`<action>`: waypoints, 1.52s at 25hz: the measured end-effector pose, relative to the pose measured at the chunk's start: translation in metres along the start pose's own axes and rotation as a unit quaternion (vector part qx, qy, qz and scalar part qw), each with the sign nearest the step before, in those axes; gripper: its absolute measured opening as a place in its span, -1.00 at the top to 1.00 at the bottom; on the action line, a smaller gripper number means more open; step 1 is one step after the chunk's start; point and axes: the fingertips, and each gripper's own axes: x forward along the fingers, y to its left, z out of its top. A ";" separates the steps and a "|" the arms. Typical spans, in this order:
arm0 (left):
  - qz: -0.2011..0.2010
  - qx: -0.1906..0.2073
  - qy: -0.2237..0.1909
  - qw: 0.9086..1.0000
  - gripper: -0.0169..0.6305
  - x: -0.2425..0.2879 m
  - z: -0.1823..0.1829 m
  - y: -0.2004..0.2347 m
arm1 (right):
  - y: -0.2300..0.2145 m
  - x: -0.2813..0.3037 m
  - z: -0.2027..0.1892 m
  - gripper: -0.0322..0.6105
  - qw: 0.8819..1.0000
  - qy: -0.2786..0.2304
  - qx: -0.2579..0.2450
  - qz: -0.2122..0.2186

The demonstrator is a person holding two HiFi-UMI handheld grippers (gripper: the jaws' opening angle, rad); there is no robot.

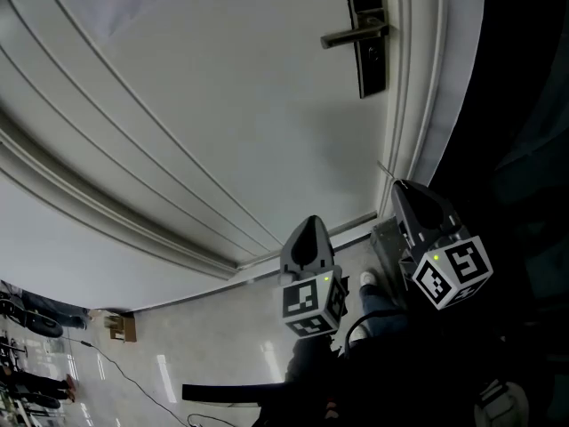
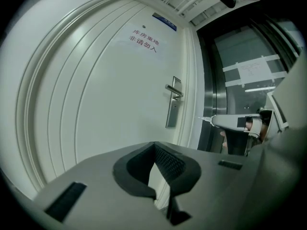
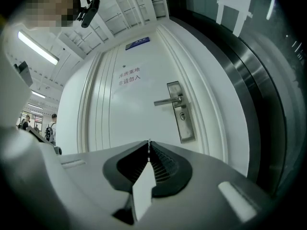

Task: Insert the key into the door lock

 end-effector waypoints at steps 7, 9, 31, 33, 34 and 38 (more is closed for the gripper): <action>-0.003 0.013 -0.009 1.000 0.94 0.071 0.022 0.005 | -0.040 0.059 0.013 0.86 1.000 -0.013 -0.013 0.002; -0.005 0.015 -0.014 1.000 0.94 0.093 0.031 0.004 | -0.052 0.076 0.017 0.86 1.000 -0.014 -0.015 0.005; -0.025 0.057 -0.039 0.997 0.94 0.222 0.082 -0.034 | -0.138 0.151 0.072 0.86 0.967 -0.055 -0.250 -0.009; -0.027 0.072 -0.045 0.996 0.94 0.226 0.086 -0.034 | -0.138 0.152 0.076 0.86 0.950 -0.057 -0.307 -0.022; -0.029 0.078 -0.048 0.995 0.94 0.228 0.088 -0.034 | -0.137 0.153 0.078 0.86 0.941 -0.059 -0.331 -0.028; -0.043 0.082 -0.057 0.994 0.94 0.234 0.104 -0.043 | -0.135 0.157 0.079 0.86 0.902 -0.055 -0.427 -0.043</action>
